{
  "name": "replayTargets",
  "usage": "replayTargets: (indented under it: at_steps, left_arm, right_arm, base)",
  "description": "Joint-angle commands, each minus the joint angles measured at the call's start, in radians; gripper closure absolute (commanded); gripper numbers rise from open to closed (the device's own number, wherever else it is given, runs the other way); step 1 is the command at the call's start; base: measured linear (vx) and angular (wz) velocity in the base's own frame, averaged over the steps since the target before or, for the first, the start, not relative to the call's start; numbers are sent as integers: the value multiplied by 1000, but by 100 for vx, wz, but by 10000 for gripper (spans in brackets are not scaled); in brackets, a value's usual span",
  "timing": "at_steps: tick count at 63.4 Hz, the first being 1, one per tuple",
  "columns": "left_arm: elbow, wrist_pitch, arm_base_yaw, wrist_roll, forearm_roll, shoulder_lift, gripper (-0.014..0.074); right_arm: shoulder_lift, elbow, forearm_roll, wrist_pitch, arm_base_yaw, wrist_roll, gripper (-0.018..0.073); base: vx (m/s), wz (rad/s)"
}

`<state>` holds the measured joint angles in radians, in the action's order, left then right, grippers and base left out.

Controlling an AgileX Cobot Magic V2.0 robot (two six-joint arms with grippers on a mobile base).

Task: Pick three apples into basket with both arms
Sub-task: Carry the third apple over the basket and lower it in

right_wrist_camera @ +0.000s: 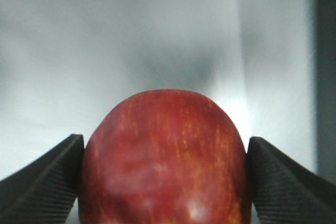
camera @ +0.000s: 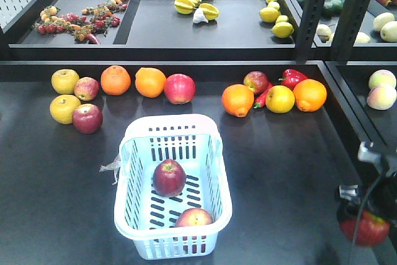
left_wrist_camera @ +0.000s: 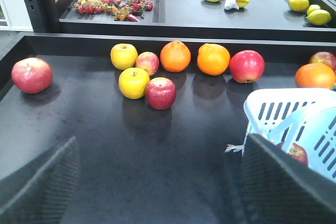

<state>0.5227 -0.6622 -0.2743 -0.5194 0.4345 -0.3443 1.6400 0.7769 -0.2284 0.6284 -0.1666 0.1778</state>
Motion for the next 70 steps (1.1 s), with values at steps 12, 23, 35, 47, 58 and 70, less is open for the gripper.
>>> replayTargets:
  at_steps: [12,23,35,47,58,70]
  left_arm:
    - [21,58,-1,-9,19,-8,4]
    - [21,58,-1,-9,19,-8,4]
    - [21,58,-1,-9,19,-8,4]
    - [21,58,-1,-9,19,-8,4]
    - [21,58,-1,-9,19,-8,4]
    - [21,58,-1,-9,19,-8,4]
  right_arm:
    - [-288,16,-71,-13,196,81,253]
    - [-393,16,-116,-40,374,86,253]
    - [-415,16,-267,-203,555,92,253]
    - [-353,31,-331,-358,711,150,246]
    - [-224,130,-329,-367,787,168,246]
    - [-73,231,-330,-358,786,171,244]
  base:
    - [0,0]
    - [0,0]
    - [0,0]
    - [0,0]
    - [0,0]
    - [0,0]
